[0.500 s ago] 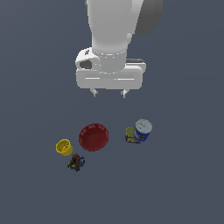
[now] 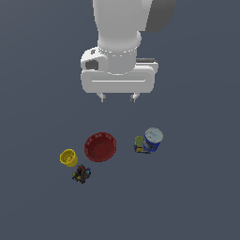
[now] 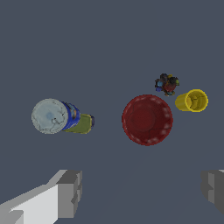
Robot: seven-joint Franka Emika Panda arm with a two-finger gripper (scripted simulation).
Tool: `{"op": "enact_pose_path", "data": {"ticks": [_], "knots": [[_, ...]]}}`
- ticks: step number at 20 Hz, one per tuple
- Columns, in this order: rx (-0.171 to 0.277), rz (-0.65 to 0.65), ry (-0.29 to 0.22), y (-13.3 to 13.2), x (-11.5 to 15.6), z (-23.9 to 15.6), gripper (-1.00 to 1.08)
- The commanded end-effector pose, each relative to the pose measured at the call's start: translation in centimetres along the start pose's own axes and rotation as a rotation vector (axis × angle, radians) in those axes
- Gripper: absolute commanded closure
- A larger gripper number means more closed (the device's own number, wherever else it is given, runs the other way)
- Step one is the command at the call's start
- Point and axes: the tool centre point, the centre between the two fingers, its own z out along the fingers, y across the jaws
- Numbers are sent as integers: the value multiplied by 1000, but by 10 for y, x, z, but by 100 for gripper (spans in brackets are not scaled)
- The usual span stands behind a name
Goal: Pick up a designated object from a clutter of objects.
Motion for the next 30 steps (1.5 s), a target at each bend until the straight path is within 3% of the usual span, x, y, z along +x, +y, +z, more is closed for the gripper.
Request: {"op": "enact_pose_path", "data": {"ticks": [1,15,30], "knots": [[2,-2,2,-1,0,-2,-92],[-2,-92,0,10,17,12,-92],[-10,-382,-6,48,67,64,-92]]}}
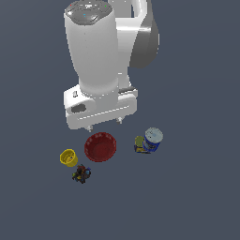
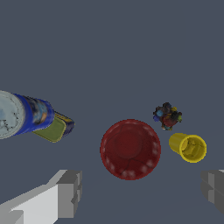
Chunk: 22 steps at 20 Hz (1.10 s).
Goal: Pick up a designated object from a clutter of objects.
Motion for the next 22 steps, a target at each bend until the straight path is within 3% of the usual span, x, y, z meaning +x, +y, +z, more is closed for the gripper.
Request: {"op": "enact_pose_path", "data": {"ticks": [1,22], "knots": [[-1,-55,-1,10,5,11,-92],[5,-504,-5,91,33,115,-92]]}}
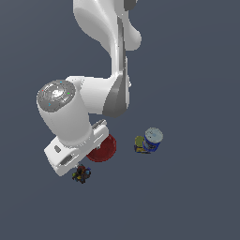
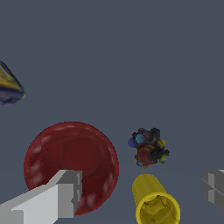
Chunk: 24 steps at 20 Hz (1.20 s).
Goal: Pick up a designated object from a clutter of objects.
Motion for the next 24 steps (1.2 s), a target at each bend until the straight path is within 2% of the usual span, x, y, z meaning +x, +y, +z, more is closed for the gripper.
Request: {"op": "enact_pose_path", "data": {"ticks": [1,13,24], "knots": [[1,-55,1,9,-3,14,-92],[6,-277,6,43,-20,74,-92],[8,-353,9,53,-27,96,-92]]}}
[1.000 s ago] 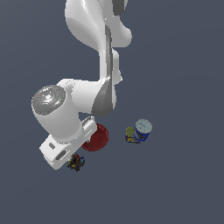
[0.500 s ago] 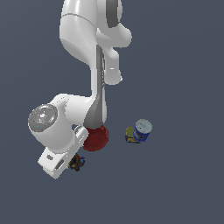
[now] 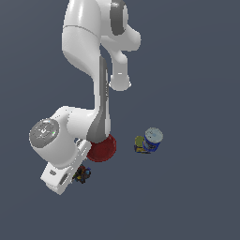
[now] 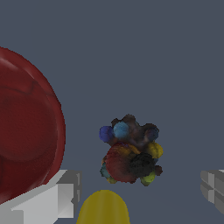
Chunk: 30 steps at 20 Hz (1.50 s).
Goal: Pick up a designated object from a clutter of objects.
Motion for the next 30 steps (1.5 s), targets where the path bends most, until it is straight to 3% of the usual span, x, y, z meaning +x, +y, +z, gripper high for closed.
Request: {"op": "enact_pose_path", "data": {"ticks": [1,20,21,30], "knots": [[-1,-6,0,1,0,1,-92],[-1,-6,0,1,0,51,-92],[-1,-6,0,1,0,51,108],[-1,-6,0,1,0,51,108]]}}
